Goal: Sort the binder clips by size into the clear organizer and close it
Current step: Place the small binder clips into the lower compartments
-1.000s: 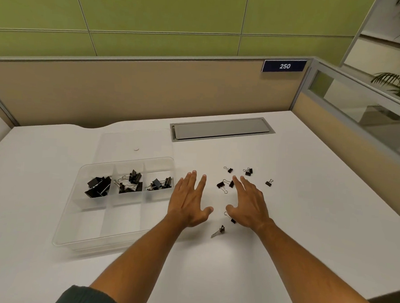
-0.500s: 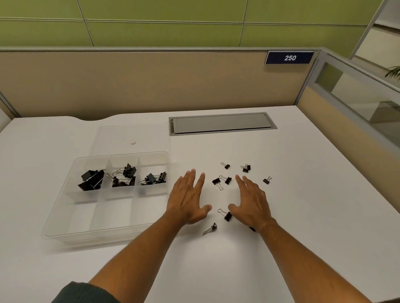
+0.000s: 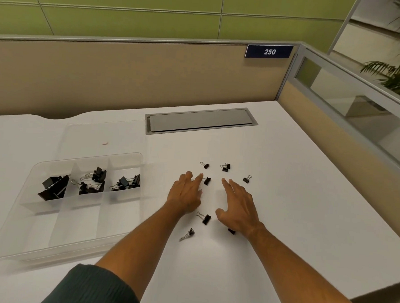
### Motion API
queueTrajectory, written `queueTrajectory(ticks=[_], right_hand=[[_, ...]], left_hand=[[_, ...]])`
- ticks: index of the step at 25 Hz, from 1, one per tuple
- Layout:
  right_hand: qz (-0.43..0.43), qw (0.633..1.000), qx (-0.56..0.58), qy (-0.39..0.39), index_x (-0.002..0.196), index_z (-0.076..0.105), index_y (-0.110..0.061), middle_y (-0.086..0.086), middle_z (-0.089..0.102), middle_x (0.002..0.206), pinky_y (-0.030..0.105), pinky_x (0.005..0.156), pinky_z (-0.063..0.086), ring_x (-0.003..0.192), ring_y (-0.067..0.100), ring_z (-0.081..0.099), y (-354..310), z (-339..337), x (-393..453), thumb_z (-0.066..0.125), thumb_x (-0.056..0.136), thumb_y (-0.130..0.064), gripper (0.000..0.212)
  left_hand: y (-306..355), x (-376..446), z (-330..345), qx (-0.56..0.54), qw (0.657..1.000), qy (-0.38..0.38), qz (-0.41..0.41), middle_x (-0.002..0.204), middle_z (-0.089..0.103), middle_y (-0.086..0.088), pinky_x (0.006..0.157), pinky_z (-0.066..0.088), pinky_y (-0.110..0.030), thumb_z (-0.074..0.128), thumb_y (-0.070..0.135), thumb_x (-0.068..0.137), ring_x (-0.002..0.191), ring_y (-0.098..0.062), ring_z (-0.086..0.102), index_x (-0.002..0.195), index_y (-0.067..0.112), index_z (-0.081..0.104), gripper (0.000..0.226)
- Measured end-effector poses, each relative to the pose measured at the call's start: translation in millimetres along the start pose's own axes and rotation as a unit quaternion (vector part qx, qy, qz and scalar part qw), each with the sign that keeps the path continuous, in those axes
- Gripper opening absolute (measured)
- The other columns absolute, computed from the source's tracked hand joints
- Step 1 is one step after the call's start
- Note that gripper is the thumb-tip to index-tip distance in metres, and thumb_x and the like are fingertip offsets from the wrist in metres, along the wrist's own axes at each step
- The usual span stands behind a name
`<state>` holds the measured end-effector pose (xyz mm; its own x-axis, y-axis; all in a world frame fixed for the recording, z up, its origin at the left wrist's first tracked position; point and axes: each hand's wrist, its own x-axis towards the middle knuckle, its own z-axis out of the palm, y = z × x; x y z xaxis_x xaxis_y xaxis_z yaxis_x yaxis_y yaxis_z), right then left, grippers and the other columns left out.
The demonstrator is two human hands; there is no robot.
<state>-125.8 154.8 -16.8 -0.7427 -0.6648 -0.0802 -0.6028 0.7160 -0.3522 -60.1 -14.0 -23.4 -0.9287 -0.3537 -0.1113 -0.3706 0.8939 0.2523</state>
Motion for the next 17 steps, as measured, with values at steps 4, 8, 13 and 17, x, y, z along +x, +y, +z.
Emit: queueTrajectory(ticks=[4,8,13,17], right_hand=[[0.003,1.0,-0.001,0.002,0.151,0.017,-0.022,0.007,0.021,0.158,0.036,0.117,0.018,0.145,0.022,0.019,5,-2,10,0.058,0.076,-0.034,0.086],[0.002,1.0,0.0,-0.008,0.15,0.022,-0.019,0.008,0.026,0.155,0.037,0.115,0.021,0.142,0.023,0.024,2,-1,26,0.056,0.078,-0.029,0.08],[-0.02,1.0,-0.001,-0.001,0.147,0.031,-0.02,0.007,0.037,0.147,0.037,0.108,0.031,0.132,0.025,0.036,-14,9,50,0.048,0.091,-0.021,0.059],[-0.044,0.999,-0.008,-0.027,0.145,0.034,-0.022,0.009,0.035,0.148,0.037,0.108,0.033,0.134,0.026,0.034,-24,17,60,0.044,0.096,-0.02,0.05]], left_hand=[[2,8,8,-0.044,0.999,0.011,-0.027,0.123,0.045,-0.012,0.088,0.047,-0.041,0.042,0.026,0.1,0.116,-0.028,0.042,0.127,0.011,0.051,0.033],[-3,6,8,-0.053,0.997,0.02,-0.044,0.11,0.049,-0.013,0.079,0.05,-0.044,0.046,0.02,0.097,0.104,-0.031,0.047,0.11,0.008,0.055,0.019],[-7,1,6,-0.056,0.996,0.012,-0.065,0.102,0.051,-0.013,0.073,0.049,-0.04,0.047,0.009,0.089,0.096,-0.032,0.049,0.099,0.008,0.057,0.014],[-13,-5,4,-0.092,0.994,0.026,-0.053,0.101,0.053,-0.011,0.074,0.047,-0.037,0.047,0.003,0.08,0.093,-0.03,0.05,0.104,0.008,0.055,0.026]])
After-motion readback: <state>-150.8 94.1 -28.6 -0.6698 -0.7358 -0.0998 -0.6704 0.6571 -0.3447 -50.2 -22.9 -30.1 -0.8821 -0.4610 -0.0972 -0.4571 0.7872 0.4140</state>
